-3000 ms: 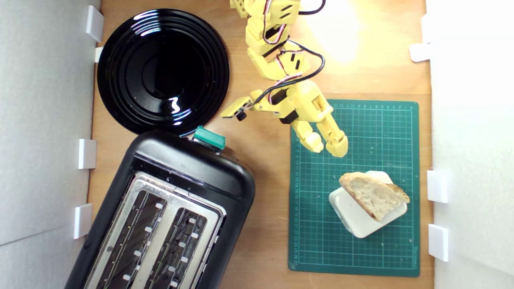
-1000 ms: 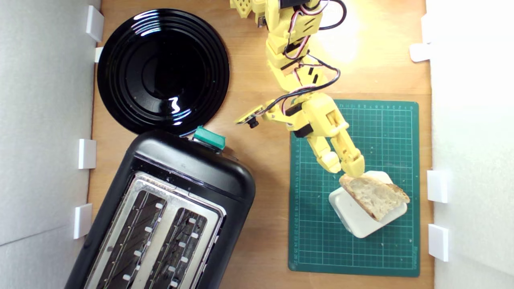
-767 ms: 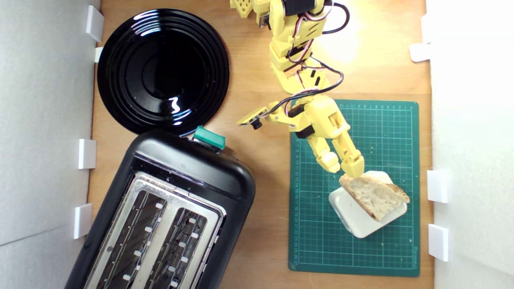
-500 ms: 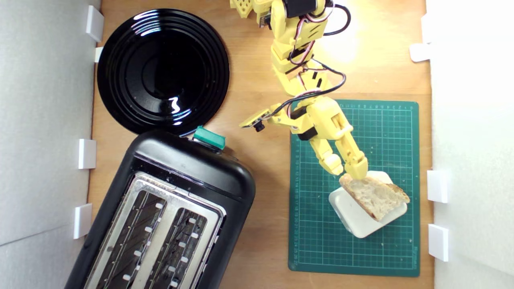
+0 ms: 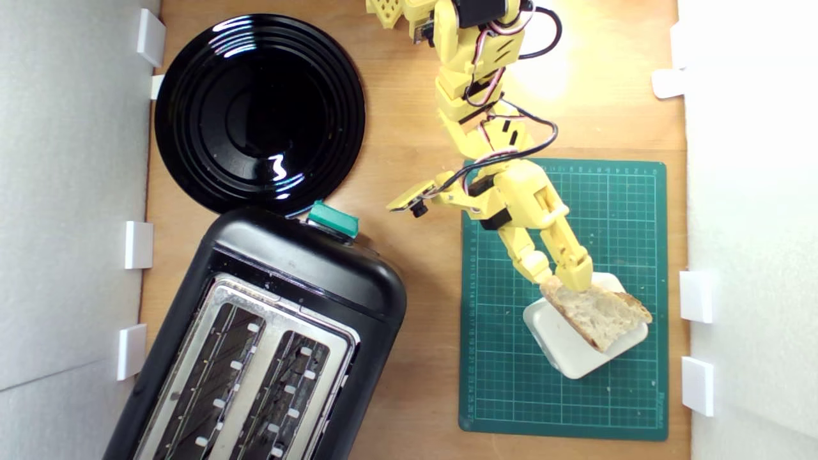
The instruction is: Pick bread and place in toaster
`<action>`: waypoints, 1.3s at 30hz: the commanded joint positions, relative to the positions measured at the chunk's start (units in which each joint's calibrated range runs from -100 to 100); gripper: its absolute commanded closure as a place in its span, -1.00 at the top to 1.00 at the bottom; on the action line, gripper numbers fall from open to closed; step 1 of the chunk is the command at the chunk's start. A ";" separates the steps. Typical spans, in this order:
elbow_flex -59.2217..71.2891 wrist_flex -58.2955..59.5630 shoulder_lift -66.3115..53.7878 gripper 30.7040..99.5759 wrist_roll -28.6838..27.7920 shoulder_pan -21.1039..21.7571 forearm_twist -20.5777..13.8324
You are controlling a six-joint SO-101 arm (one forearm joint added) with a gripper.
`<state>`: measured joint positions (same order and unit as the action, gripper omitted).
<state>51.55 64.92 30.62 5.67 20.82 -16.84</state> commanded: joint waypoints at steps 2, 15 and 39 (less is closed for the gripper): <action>-4.57 -0.24 1.33 0.45 0.43 0.77 0.61; -6.38 -0.15 2.83 0.45 2.52 2.95 4.05; -9.38 -0.24 5.24 0.45 3.31 3.11 4.05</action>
<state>44.52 64.83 36.75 8.67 23.11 -13.19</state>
